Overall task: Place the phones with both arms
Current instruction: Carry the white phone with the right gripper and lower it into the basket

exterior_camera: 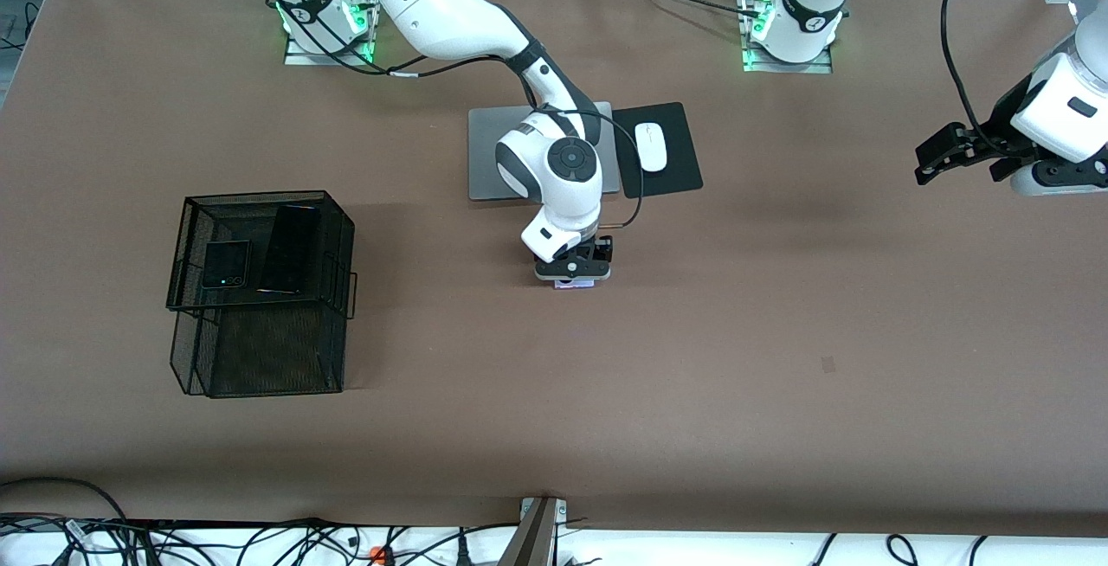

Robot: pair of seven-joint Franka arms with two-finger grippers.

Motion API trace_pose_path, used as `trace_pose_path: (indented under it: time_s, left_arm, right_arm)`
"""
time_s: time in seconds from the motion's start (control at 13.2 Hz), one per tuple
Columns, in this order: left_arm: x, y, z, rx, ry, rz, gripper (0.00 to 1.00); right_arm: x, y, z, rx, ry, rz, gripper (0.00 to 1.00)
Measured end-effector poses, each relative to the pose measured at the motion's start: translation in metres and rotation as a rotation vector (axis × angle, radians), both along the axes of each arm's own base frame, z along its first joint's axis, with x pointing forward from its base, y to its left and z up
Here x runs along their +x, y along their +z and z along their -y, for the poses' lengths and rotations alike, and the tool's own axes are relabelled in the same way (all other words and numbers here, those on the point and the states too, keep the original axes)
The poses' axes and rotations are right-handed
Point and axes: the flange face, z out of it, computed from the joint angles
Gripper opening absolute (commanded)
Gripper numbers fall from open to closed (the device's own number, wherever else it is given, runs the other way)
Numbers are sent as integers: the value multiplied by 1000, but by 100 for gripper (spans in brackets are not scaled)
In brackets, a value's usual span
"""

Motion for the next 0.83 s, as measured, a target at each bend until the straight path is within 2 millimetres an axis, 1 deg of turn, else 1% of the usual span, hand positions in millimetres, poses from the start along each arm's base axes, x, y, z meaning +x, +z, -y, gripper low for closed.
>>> trace_pose_path:
  time_s: [0.08, 0.23, 0.38, 0.53, 0.6, 0.68, 0.76, 0.83]
  left_arm:
    - [0, 0, 0, 0, 0, -1, 100]
    - [0, 0, 1, 0, -1, -2, 100]
    - [0, 0, 3, 0, -4, -2, 100]
    - [0, 0, 3, 0, -5, -4, 100]
    - [-1, 0, 3, 0, -5, -9, 100]
    - [-2, -1, 3, 1, -5, -18, 100]
    - [-4, -2, 3, 2, -5, -33, 100]
    - [-5, -2, 3, 2, -5, -41, 100]
  right_arm:
    - [2, 11, -1, -11, -4, -9, 0]
    - [6, 43, -4, -26, -13, -25, 0]
    - [11, 85, -3, -23, -23, -28, 0]
    - [18, 136, 7, -12, -42, -21, 0]
    - [25, 159, 19, -14, -60, -19, 0]
    - [34, 178, 38, -30, -81, -25, 0]
    - [46, 189, 64, -52, -94, -36, 0]
    - [59, 194, 95, -76, -98, -43, 0]
